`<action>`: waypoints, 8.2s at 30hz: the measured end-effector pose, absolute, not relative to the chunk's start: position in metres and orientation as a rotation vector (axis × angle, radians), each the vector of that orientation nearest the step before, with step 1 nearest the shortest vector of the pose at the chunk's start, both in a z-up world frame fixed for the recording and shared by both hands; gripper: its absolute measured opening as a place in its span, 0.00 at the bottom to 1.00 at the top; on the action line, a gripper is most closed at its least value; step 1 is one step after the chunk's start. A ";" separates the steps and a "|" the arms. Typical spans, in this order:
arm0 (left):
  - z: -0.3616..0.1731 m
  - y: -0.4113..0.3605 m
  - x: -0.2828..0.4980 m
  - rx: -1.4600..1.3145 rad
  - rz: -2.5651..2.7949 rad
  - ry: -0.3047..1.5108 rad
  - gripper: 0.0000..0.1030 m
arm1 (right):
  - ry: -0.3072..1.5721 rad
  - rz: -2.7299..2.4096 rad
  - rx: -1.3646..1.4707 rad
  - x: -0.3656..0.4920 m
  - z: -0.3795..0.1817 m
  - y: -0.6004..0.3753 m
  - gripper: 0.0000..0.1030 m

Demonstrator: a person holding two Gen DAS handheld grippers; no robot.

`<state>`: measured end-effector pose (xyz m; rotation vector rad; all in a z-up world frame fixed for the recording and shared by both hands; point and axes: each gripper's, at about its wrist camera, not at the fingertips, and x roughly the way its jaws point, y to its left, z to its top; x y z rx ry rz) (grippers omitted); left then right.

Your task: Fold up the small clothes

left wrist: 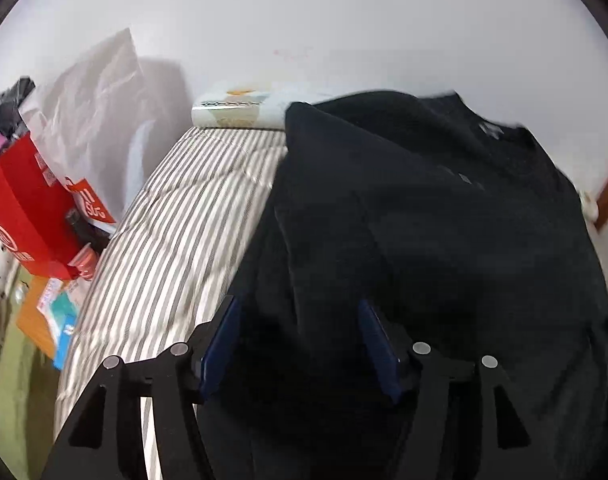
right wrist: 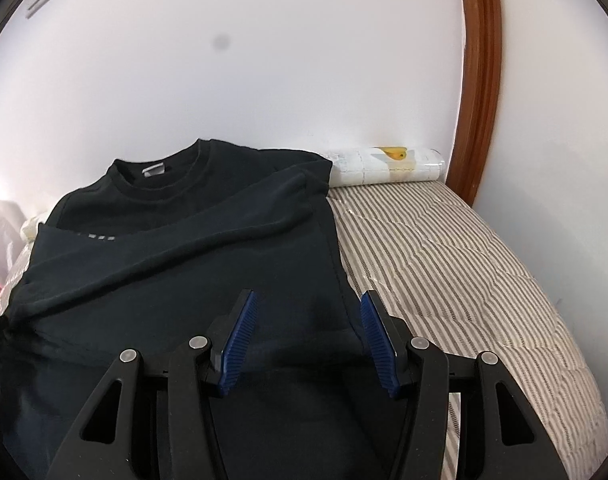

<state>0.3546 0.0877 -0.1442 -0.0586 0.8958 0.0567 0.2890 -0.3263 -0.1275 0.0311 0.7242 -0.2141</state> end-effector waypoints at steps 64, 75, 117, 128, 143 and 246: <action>-0.120 0.106 0.084 -0.115 -0.176 0.824 0.08 | 0.769 0.044 0.037 0.028 -0.128 -0.342 0.09; -0.084 0.116 0.101 -0.204 -0.204 0.731 0.08 | 0.664 0.043 0.065 0.045 -0.084 -0.345 0.09; -0.133 0.092 0.368 -0.133 0.007 0.816 0.11 | 0.838 -0.104 0.055 0.332 -0.154 -0.339 0.11; -0.120 0.109 0.315 -0.205 -0.139 0.829 0.49 | 0.758 -0.176 -0.117 0.246 -0.109 -0.344 0.35; -0.157 0.159 0.270 -0.245 -0.064 0.934 0.52 | 0.858 -0.173 0.145 0.219 -0.148 -0.407 0.36; -0.154 0.071 0.153 -0.220 -0.364 0.947 0.27 | 0.922 0.082 0.107 0.096 -0.155 -0.294 0.10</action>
